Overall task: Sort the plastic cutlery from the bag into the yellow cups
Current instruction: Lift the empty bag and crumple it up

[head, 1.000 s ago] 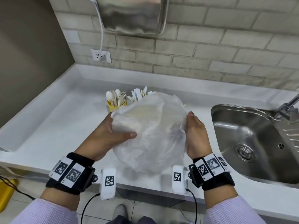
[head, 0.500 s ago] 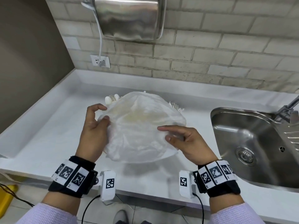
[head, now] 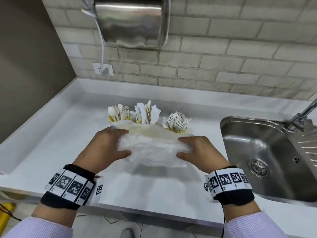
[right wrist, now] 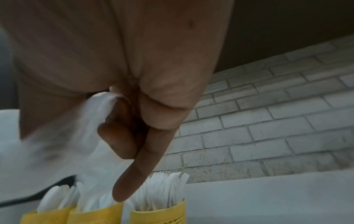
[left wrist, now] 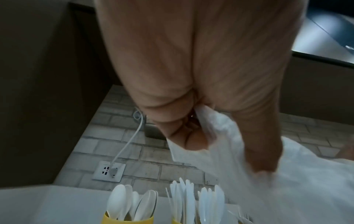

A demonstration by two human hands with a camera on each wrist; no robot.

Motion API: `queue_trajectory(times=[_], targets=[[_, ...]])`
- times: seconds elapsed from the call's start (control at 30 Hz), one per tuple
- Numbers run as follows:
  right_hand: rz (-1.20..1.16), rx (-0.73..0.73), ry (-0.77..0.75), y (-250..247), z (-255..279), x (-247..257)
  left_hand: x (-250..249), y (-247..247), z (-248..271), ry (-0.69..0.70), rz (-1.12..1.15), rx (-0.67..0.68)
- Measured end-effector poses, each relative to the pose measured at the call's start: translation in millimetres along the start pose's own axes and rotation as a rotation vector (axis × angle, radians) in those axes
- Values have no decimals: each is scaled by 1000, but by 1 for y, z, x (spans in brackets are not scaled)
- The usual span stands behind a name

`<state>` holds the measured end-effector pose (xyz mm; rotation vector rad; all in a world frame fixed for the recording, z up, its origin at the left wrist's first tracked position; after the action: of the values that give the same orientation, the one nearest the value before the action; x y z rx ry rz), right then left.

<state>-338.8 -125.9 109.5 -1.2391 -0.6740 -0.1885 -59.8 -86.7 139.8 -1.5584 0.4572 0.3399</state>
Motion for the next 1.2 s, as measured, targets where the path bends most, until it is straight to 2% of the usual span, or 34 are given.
queue_trajectory(times=[0.13, 0.23, 0.3, 0.37, 0.4, 0.43, 0.47, 0.53, 0.57, 0.63, 0.7, 0.8, 0.9, 1.0, 1.1, 1.2], targets=[[-35, -68, -81, -10, 1, -6, 10, -2, -3, -21, 26, -49], [-344, -145, -161, -17, 4, -12, 25, 1, -2, -95, 140, -54], [-776, -180, -199, -18, 4, -16, 34, 7, 0, -161, 368, -33], [-1248, -137, -207, -10, 0, -14, 25, 17, 1, -140, 787, 22], [-1407, -103, -183, -4, -2, -10, 17, 24, 1, -131, 1038, 48], [-1462, -95, -140, 1, -3, -6, 10, 30, 1, -141, 1232, 56], [-1443, -104, -93, 6, -5, -4, 8, 33, 1, -169, 1319, 32], [-1253, -189, -3, 8, -8, -10, 12, 39, 0, -240, 1283, -44], [-1093, -238, 48, 7, -10, -15, 18, 40, 0, -281, 1178, -91], [-720, -306, 147, -1, -13, -20, 27, 36, 0, -332, 810, -161], [-414, -382, 190, -12, -12, -11, 19, 30, 0, -318, 474, -187], [-297, -489, 75, -24, -6, 24, -11, 20, 2, -186, 312, -279], [-261, -561, -99, -26, 3, 62, -31, 23, 0, -167, 408, -250], [-316, -590, -239, -21, 12, 88, -45, 33, -1, -189, 706, -125], [-302, -605, -309, -16, 19, 104, -62, 37, 1, -169, 975, -68], [-284, -502, -309, -6, 18, 109, -71, 40, 2, -194, 1219, -1]])
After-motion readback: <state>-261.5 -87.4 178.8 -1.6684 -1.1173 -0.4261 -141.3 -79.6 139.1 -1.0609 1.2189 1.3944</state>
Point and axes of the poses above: each hand's wrist, its own z-axis away from the middle knuckle, its own y-axis out of the palm, x = y × z, the point moved 8 cm from there along -z, towards the middle knuckle, and after that the axes turned 5 degrees about x, right-handed, at the moved point
